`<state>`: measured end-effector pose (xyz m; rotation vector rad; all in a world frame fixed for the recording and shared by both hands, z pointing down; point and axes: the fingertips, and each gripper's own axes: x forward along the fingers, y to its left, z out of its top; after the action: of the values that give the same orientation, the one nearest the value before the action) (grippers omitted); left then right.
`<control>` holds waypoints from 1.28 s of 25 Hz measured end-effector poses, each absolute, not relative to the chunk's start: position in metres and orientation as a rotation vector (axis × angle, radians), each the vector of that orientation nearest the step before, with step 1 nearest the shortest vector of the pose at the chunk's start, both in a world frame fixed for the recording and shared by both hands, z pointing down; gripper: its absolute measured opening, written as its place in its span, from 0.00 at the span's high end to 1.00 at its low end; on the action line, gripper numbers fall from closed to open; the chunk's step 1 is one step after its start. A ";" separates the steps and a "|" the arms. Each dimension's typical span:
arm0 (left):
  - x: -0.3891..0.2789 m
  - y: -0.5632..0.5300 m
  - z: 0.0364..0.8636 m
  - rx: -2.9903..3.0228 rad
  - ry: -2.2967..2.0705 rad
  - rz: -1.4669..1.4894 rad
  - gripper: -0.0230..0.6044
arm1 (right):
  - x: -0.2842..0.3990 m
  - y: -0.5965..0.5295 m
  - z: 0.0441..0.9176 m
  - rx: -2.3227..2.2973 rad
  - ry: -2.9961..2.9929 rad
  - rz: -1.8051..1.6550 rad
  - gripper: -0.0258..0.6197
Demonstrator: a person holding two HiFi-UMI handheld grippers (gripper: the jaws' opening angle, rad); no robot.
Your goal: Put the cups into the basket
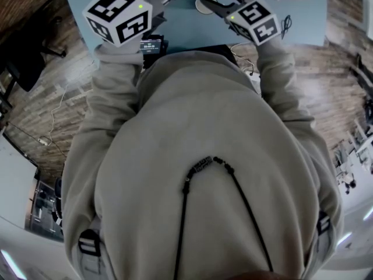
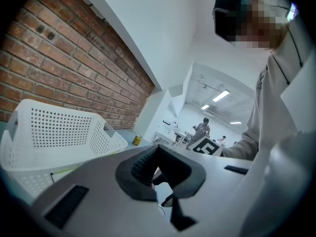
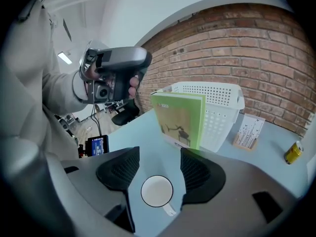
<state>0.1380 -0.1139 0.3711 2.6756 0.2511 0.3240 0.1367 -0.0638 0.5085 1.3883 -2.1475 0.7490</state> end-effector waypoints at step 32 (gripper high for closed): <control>0.132 -0.140 0.425 2.561 0.125 0.355 0.97 | 0.116 -0.056 0.628 1.076 -2.027 0.850 0.36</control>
<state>0.1318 -0.1399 0.4254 2.5606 0.1245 0.3547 0.1163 -0.0556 0.6281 1.0765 -2.0267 0.8497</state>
